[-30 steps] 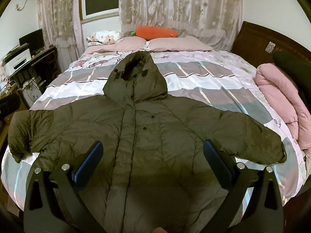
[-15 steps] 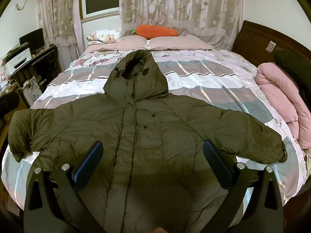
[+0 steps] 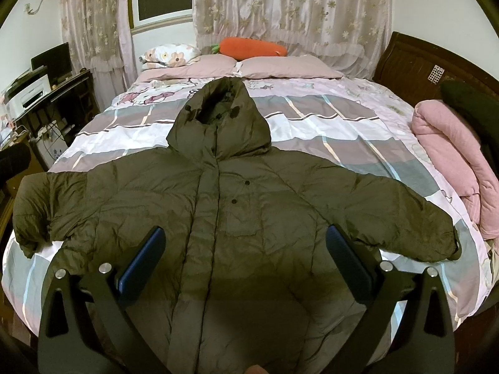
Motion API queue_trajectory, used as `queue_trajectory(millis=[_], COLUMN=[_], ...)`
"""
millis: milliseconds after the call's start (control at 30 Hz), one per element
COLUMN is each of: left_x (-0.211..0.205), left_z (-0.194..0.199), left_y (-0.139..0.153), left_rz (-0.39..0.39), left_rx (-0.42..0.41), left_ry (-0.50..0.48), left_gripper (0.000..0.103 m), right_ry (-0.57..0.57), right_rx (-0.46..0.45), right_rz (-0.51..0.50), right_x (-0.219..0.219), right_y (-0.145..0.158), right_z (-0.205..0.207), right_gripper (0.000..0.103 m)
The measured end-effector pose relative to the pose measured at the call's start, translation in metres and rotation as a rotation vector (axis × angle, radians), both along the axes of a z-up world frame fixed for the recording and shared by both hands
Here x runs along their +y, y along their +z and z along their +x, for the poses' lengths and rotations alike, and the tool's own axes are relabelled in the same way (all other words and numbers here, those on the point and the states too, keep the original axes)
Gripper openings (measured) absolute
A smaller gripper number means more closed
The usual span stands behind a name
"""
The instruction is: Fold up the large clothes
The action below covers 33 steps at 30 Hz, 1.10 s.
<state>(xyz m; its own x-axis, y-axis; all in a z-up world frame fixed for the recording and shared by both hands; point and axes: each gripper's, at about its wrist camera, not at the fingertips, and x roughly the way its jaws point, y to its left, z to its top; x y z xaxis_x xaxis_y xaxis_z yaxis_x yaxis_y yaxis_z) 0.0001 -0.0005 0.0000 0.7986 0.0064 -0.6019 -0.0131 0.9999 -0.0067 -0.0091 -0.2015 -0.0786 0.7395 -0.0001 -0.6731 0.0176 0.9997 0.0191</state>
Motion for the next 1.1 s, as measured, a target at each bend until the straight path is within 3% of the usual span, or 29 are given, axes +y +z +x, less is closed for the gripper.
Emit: queue_trajectory(millis=[1100], left_x=[0.0], left_z=[0.0], left_y=[0.0], left_rz=[-0.002], left_rx=[0.005], left_ry=[0.0], left_gripper=[0.101], right_ry=[0.013], right_rx=[0.023], right_rz=[-0.008], right_x=[0.013], right_y=[-0.012], right_z=[-0.002], right_gripper=[0.102])
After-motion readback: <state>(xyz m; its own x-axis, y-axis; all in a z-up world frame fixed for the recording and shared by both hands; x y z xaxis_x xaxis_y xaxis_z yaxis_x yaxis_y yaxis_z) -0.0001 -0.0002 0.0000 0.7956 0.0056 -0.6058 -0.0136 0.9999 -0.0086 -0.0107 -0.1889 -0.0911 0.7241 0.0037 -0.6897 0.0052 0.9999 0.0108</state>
